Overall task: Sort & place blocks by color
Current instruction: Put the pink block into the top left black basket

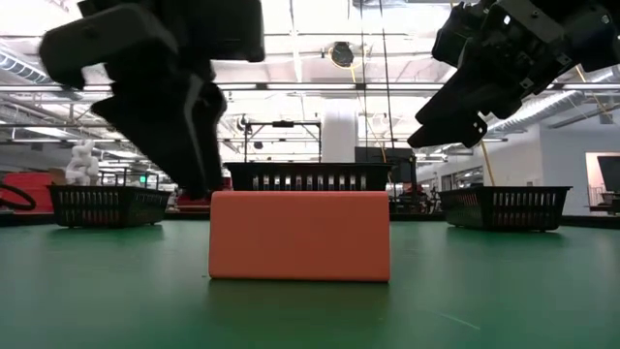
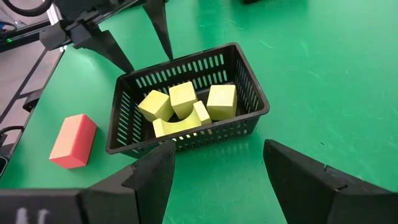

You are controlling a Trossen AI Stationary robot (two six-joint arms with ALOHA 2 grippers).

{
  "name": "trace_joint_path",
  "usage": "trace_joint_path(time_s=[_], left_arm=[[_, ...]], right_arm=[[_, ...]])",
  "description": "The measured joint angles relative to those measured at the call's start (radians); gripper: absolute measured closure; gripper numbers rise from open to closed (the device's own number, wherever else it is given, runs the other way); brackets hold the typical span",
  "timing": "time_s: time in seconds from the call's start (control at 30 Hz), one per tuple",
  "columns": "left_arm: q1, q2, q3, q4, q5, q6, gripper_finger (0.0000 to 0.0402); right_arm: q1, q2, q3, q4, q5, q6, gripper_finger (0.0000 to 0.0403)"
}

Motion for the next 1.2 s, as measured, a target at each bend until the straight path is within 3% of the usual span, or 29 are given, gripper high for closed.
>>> trace_joint_path(time_s=[0.37,0.53,0.7,0.87,1.0,1.2], left_arm=[[-0.026,-0.019,0.000,-0.064,0.038,-0.101,0.0126],[-0.096,-0.019,0.020,-0.043,0.033,-0.180,0.0126],[-0.198,-0.019,0.025,0.146,-0.028,-0.199,0.0126],[-0.276,-0.009,0.026,0.440,-0.164,-0.082,0.0126],[-0.283,-0.003,0.026,0.479,-0.222,-0.034,0.0126],[-0.256,0.059,0.024,0.543,-0.231,0.028,0.0126]], right_arm=[[0.000,0.000,0.000,-0.007,0.000,-0.001,0.0165],[0.000,0.000,0.000,-0.014,0.000,-0.001,0.0165],[0.000,0.000,0.000,-0.018,0.000,-0.001,0.0165],[0.000,0.000,0.000,-0.016,0.000,0.001,0.0165],[0.000,0.000,0.000,-0.006,0.000,0.025,0.0165],[0.000,0.000,0.000,-0.006,0.000,0.028,0.0165]])
